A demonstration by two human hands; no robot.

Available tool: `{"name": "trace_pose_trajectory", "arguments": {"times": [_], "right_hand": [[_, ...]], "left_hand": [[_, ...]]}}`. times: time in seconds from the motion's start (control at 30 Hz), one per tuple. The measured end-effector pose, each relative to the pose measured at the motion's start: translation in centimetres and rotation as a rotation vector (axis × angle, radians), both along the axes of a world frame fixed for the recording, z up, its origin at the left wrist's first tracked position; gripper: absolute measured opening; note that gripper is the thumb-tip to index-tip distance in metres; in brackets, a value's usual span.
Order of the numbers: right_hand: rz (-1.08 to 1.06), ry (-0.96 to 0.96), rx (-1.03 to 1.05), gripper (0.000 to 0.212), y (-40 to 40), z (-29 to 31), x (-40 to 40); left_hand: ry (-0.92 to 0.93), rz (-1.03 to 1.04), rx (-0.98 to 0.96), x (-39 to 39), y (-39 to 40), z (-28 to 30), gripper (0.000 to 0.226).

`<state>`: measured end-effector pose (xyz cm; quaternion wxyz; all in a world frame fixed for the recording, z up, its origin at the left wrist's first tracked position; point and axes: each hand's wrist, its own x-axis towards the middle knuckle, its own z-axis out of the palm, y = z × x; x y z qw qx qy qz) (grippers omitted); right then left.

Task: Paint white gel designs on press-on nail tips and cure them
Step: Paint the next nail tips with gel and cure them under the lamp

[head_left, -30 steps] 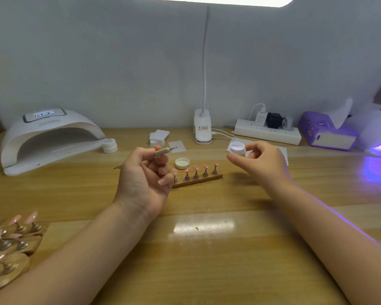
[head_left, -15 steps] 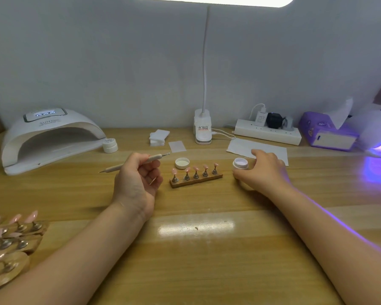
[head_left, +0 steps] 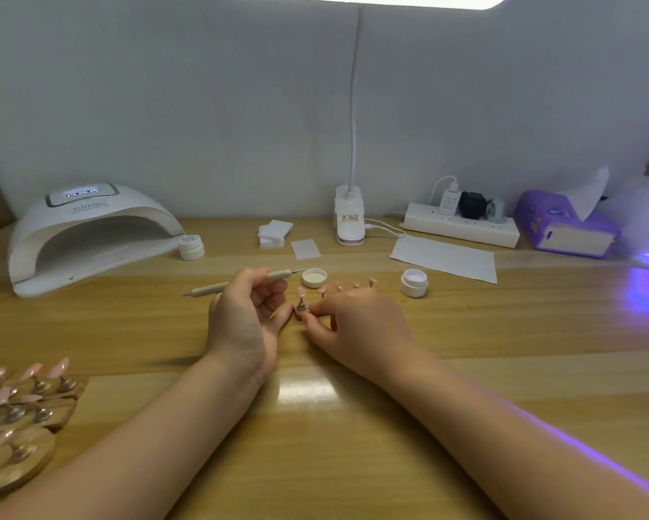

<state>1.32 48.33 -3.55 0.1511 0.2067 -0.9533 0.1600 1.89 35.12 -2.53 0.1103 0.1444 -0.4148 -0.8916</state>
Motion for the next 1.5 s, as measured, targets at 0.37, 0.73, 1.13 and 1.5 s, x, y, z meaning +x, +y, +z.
{"name": "trace_pose_trajectory", "arguments": {"times": [0.37,0.73,1.13,1.5], "right_hand": [[-0.058,-0.04,-0.01,0.038,0.0,-0.6,-1.1],[-0.009,0.056,-0.018,0.036,1.1,-0.6,-0.2],[0.016,-0.055,-0.349,0.014,2.1,-0.7,-0.8],[0.052,-0.107,-0.608,0.007,2.7,-0.5,-0.7]], "left_hand": [[-0.001,0.003,0.014,0.8,1.2,0.0,0.021],[-0.004,0.011,0.037,0.6,1.0,-0.2,0.023],[0.152,0.153,-0.277,0.4,0.4,-0.4,0.01],[0.48,0.105,-0.782,1.9,0.6,-0.8,0.013]]}}
